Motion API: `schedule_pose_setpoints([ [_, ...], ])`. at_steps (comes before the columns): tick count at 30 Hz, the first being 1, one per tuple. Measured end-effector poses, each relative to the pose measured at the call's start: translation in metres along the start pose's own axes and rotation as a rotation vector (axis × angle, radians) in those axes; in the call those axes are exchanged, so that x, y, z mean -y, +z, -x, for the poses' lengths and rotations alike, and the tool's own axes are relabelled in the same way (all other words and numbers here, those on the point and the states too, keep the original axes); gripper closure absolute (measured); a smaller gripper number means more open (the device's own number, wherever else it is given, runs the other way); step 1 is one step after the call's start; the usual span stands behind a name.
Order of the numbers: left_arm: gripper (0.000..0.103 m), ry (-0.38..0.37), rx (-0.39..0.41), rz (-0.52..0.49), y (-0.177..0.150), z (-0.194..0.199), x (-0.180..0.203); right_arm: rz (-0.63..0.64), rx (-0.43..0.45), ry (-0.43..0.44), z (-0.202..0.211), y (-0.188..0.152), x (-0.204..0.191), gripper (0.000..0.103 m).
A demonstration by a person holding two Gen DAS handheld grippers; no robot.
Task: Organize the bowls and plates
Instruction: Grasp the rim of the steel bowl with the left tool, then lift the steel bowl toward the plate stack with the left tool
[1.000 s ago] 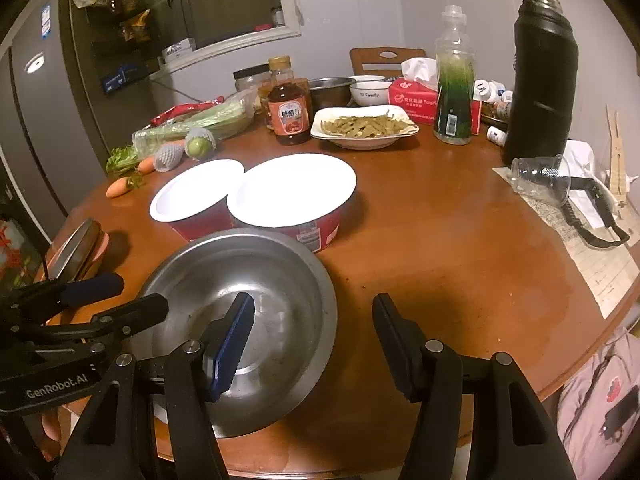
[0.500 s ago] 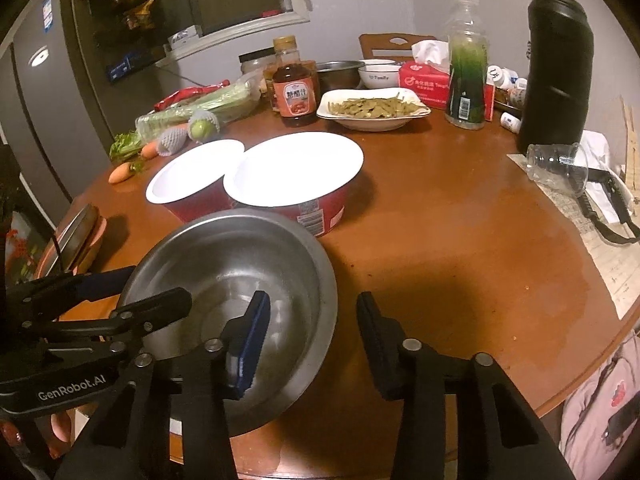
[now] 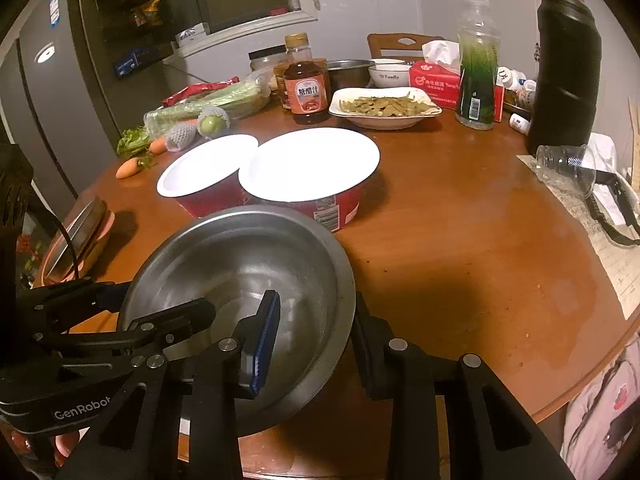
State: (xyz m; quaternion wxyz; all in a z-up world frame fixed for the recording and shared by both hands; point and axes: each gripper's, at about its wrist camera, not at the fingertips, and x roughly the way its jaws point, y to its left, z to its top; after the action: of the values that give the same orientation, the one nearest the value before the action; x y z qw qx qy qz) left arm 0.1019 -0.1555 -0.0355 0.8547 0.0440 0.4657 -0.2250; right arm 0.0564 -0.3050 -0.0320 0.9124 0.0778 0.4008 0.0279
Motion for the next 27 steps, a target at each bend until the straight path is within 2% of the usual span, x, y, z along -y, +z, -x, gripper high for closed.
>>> schedule_pose_setpoints([
  [7,0.051,0.033,0.038,0.012,-0.005,0.019,-0.012,0.029,0.034,0.025,0.011,0.003,-0.017,0.067],
  [14,0.051,0.082,0.078,0.045,-0.014,0.044,-0.038,0.095,0.055,0.057,0.020,0.005,-0.053,0.067],
  [18,0.051,0.100,0.076,0.045,-0.020,0.050,-0.047,0.129,0.047,0.066,0.020,0.003,-0.072,0.067],
  [27,0.051,0.117,0.076,0.053,-0.028,0.052,-0.057,0.158,0.042,0.072,0.022,0.000,-0.089,0.067],
])
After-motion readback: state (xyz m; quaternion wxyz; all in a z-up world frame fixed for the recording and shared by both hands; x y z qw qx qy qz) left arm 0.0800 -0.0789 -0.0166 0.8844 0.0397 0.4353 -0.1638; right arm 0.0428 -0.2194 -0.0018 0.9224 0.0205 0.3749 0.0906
